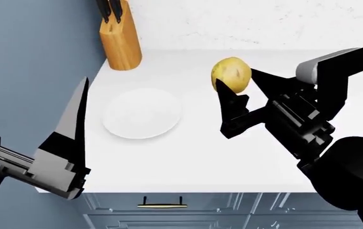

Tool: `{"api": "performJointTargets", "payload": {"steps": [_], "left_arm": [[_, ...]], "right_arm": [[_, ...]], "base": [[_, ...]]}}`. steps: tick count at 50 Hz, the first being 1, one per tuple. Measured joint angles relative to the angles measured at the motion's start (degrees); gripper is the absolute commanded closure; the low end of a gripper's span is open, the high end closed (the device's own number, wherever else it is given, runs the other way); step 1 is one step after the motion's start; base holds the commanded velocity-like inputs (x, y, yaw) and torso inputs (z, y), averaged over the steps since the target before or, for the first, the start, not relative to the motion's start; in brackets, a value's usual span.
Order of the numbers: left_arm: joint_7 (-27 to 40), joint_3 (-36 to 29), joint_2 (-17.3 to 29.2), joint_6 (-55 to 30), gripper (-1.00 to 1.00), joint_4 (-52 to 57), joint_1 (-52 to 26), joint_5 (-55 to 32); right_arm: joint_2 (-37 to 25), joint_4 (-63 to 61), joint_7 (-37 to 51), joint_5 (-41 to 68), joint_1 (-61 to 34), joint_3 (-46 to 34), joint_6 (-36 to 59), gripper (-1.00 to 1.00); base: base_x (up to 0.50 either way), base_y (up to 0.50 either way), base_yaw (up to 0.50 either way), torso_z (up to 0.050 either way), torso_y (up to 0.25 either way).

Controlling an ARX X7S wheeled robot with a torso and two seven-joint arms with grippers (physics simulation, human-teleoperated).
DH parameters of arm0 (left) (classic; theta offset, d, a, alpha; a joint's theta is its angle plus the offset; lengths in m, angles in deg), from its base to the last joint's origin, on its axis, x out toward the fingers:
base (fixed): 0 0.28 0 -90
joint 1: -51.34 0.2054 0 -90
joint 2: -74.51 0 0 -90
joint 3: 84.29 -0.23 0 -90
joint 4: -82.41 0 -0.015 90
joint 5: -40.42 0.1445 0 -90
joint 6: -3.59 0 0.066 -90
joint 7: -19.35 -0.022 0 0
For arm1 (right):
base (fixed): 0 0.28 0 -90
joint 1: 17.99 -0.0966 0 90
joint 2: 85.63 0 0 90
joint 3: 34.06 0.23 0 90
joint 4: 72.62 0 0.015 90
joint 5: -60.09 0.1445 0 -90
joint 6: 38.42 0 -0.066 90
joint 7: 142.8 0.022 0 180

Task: Pick the potato from the top rack in the oven and place it on the plate on the counter.

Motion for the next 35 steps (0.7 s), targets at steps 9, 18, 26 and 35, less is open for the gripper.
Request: {"api": "performJointTargets", "payload": {"steps": [9, 18, 26, 35], "left_arm": [[0.0, -0.3, 0.1, 0.0, -1.00, 0.0, 0.0, 0.3], [-0.4, 0.2, 0.5, -0.1, -1.00, 0.0, 0.0, 0.2], [-0.5, 0.7, 0.6, -0.3, -1.00, 0.0, 0.0, 0.0], [-0.7, 1.4, 0.5, -0.5, -1.00, 0.0, 0.0, -0.5]], "right_arm": [[0.8, 0.3, -0.3, -0.2, -0.7, -0.8, 0.7, 1.00], [3.2, 2.7, -1.2, -0.2, -5.2, -3.2, 4.1, 1.00], [6.4, 6.1, -2.6, -0.2, -10.5, -6.0, 8.0, 1.00], [10.2, 10.8, -4.8, -1.0, -15.3, -9.0, 11.1, 1.00]], "base": [[0.00, 0.00, 0.00, 0.000, 0.000], [0.00, 0.00, 0.00, 0.000, 0.000], [0.00, 0.00, 0.00, 0.000, 0.000], [0.00, 0.00, 0.00, 0.000, 0.000]]}}
